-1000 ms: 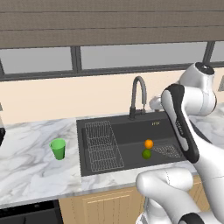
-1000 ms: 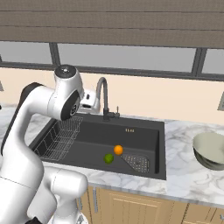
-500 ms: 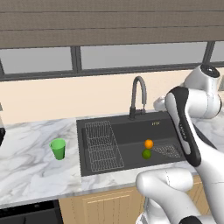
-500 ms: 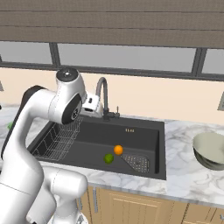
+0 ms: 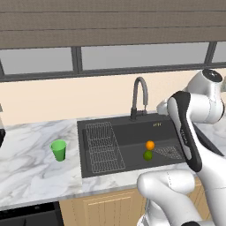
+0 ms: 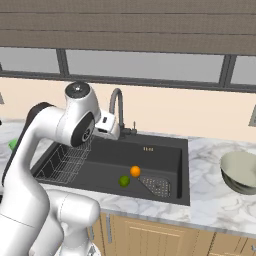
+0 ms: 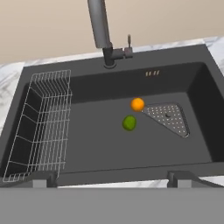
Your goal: Remove the orange and lime from the sink. Then move the bowl and cup from the counter to the sink for washing.
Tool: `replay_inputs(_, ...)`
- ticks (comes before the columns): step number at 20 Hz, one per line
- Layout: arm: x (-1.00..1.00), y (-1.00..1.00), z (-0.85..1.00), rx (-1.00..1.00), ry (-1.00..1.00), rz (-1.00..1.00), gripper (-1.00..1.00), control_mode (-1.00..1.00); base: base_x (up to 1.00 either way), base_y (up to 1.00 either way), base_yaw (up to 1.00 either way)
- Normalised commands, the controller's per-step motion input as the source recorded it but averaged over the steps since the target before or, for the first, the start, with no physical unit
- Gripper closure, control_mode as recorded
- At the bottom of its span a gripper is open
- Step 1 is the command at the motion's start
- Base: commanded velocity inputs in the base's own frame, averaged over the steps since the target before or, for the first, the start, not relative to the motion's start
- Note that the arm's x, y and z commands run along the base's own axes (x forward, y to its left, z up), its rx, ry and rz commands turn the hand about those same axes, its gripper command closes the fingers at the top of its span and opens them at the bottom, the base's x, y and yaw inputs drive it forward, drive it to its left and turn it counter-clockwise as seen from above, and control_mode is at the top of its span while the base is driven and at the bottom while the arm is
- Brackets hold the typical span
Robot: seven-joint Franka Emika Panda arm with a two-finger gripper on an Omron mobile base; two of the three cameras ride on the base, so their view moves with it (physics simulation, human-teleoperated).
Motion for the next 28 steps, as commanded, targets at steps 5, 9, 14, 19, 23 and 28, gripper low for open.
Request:
replay_inputs(5, -0.01, -0.05, -0.15, 0.0, 0.03, 0.0, -1.0, -1.0, 0.0, 0.0, 0.0)
replay_inputs(9, -0.02, -0.03, -0.17, 0.0, 0.06, 0.0, -1.0, -1.0, 0.0, 0.0, 0.0)
replay_inputs(14, -0.01, -0.03, -0.18, 0.0, 0.05, 0.0, -1.0, -1.0, 0.0, 0.0, 0.0)
replay_inputs(19, 0.0, -0.01, -0.18, 0.0, 0.02, 0.0, -1.0, -1.0, 0.0, 0.0, 0.0)
replay_inputs(23, -0.04, -0.01, -0.21, 0.0, 0.0, 0.0, -1.0, -1.0, 0.0, 0.0, 0.0)
replay_inputs(28, -0.01, 0.0, -0.23, 0.0, 0.01, 0.0, -1.0, -1.0, 0.0, 0.0, 0.0)
